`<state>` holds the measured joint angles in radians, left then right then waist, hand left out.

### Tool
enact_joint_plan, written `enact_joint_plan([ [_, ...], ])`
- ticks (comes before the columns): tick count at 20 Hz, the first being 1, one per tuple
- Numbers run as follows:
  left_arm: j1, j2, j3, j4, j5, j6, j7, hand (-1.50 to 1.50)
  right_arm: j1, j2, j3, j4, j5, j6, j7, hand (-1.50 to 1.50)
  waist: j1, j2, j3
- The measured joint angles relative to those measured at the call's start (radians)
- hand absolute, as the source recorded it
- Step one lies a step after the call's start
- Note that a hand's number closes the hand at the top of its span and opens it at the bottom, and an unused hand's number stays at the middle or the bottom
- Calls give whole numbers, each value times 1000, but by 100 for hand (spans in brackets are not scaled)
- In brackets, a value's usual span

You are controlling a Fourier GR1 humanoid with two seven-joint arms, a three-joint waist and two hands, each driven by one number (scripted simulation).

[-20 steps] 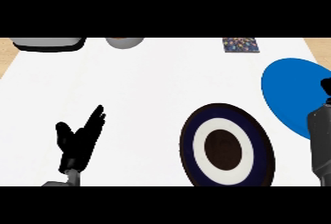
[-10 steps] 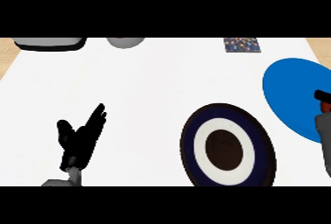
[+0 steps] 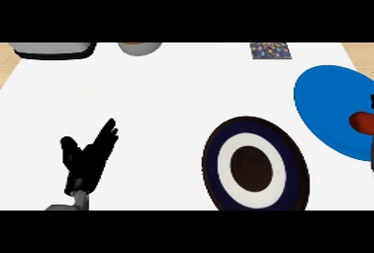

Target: Pick the bell pepper from the plate and place it in the plate

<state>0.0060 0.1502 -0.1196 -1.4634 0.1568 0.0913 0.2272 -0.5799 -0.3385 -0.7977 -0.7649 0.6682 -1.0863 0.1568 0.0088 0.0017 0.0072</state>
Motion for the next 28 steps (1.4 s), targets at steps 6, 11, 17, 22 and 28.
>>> enact_joint_plan([
  [6,23,-6,6,-3,-10,0,-28,0,142,114,15,-233,-253,95,-162,-150,-13,-7,-2],
  [11,31,-2,14,-17,-11,-3,-14,0,311,237,86,-469,-335,211,-188,-150,-21,-10,-5],
  [17,34,-16,11,-22,-24,-1,-14,0,530,314,262,-691,-350,226,-127,-150,-17,-8,-5],
  [22,20,-27,13,-12,-37,-1,-4,0,676,331,442,-796,-304,152,-38,-150,-13,-7,-5],
  [28,20,-28,37,9,-37,-28,-36,0,775,336,601,-850,-224,74,63,-150,-10,-8,-3],
])
